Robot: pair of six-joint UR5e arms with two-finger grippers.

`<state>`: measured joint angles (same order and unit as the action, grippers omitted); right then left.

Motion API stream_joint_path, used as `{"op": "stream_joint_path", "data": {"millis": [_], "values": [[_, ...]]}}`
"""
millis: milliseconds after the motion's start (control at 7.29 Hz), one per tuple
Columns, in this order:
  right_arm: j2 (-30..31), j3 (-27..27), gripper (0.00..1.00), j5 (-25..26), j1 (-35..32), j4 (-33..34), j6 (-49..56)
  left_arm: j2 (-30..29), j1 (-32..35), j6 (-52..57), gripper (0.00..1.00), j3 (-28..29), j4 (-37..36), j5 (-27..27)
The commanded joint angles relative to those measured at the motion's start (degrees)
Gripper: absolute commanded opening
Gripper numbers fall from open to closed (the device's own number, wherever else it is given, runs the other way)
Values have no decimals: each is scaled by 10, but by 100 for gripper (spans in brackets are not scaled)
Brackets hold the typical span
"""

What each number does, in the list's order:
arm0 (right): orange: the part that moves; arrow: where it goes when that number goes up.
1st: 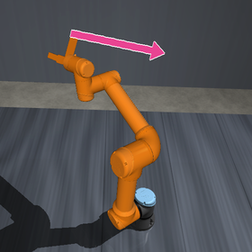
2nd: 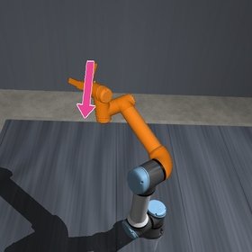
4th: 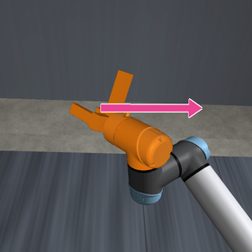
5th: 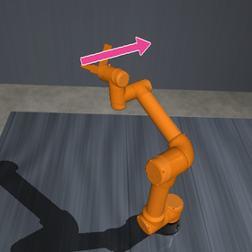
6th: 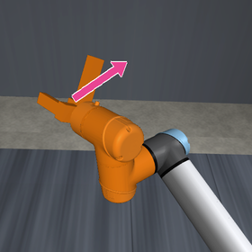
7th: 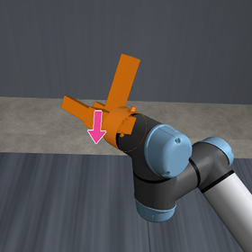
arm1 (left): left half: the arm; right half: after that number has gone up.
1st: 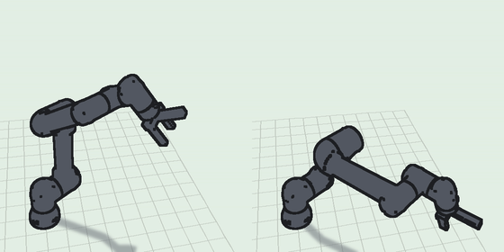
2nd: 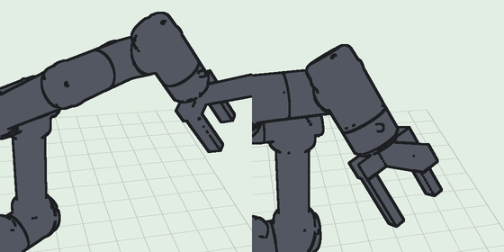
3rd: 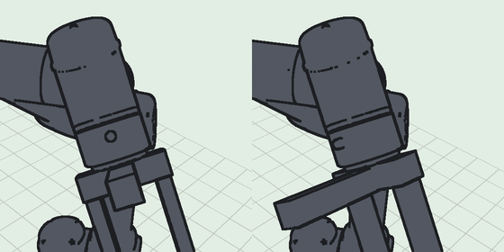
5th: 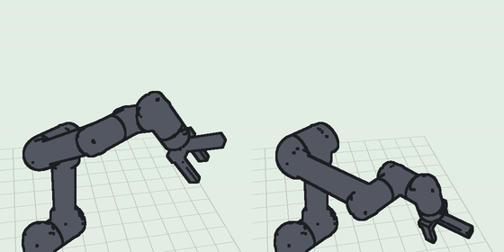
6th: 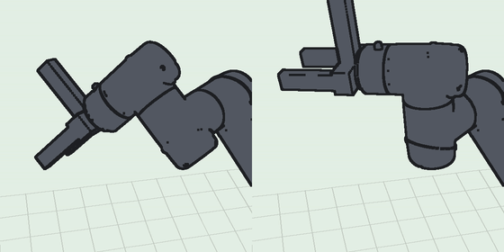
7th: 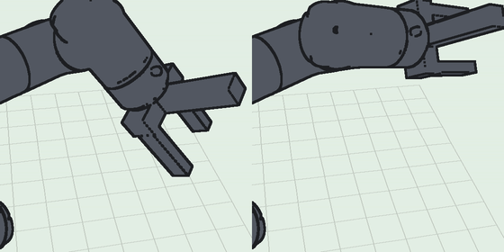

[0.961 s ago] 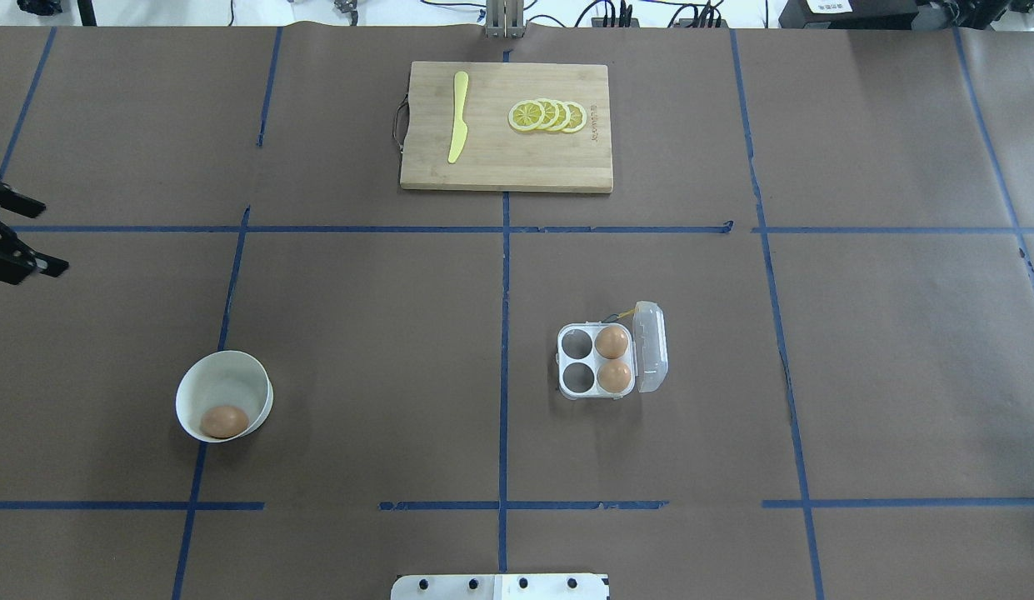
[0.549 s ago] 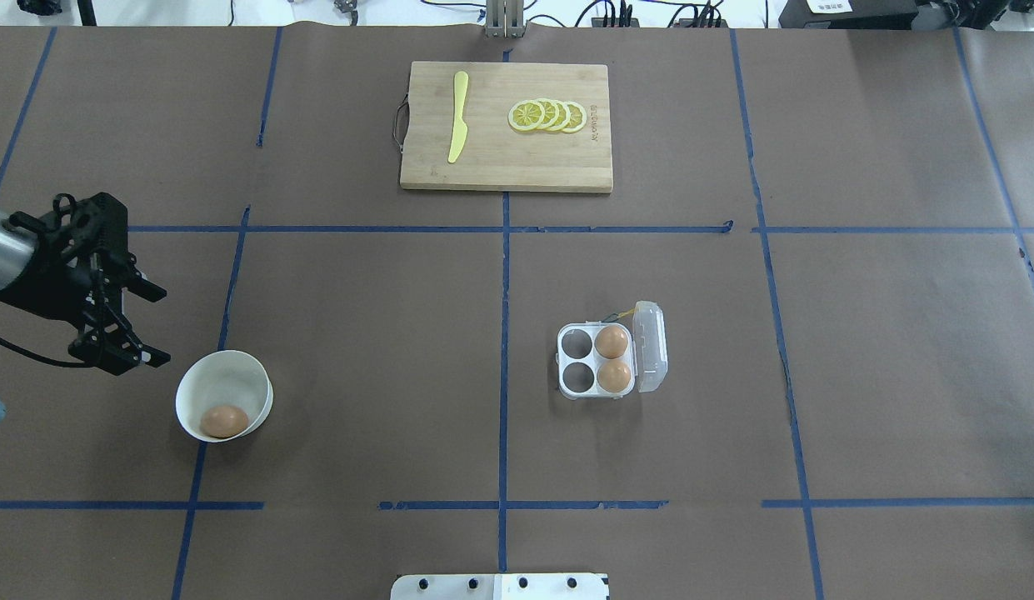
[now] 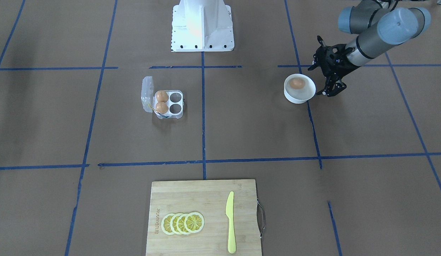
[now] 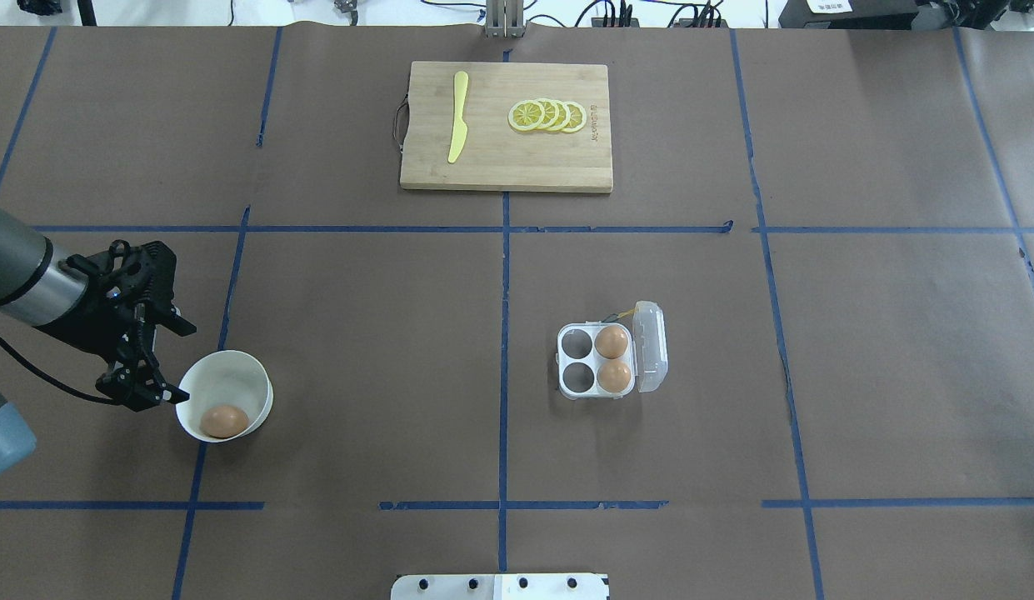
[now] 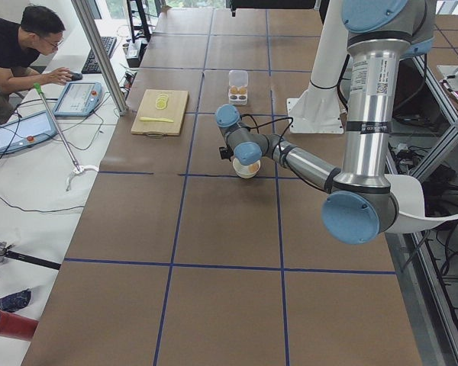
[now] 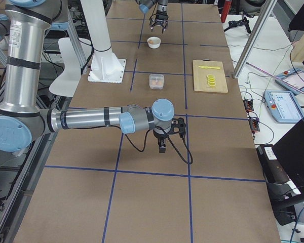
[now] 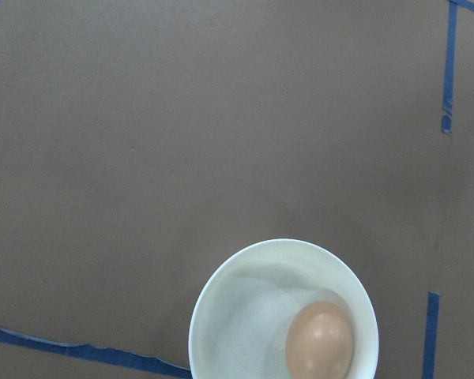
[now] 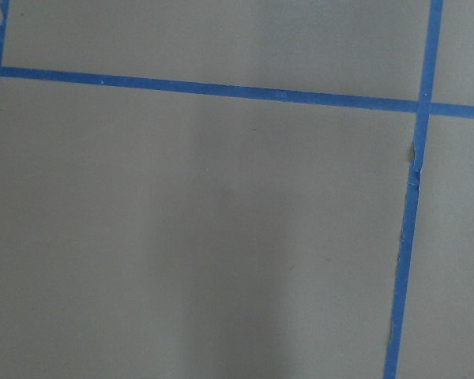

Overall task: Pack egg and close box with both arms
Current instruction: 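Move the left gripper over the white bowl and lower toward the egg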

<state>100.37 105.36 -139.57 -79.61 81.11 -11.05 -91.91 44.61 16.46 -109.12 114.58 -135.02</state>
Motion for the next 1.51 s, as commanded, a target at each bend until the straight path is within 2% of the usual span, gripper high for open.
{"op": "stream_joint_path", "data": {"millis": [0, 549, 1373], "values": [[0, -10, 100, 1, 4, -1, 0, -3, -29, 3, 95, 12, -14, 20], [-1, -18, 100, 1, 9, -1, 0, -7, -46, 3, 79, 19, -32, 32], [-1, -19, 100, 2, 10, -1, 0, -30, -57, 2, 76, 48, -34, 33]]}}
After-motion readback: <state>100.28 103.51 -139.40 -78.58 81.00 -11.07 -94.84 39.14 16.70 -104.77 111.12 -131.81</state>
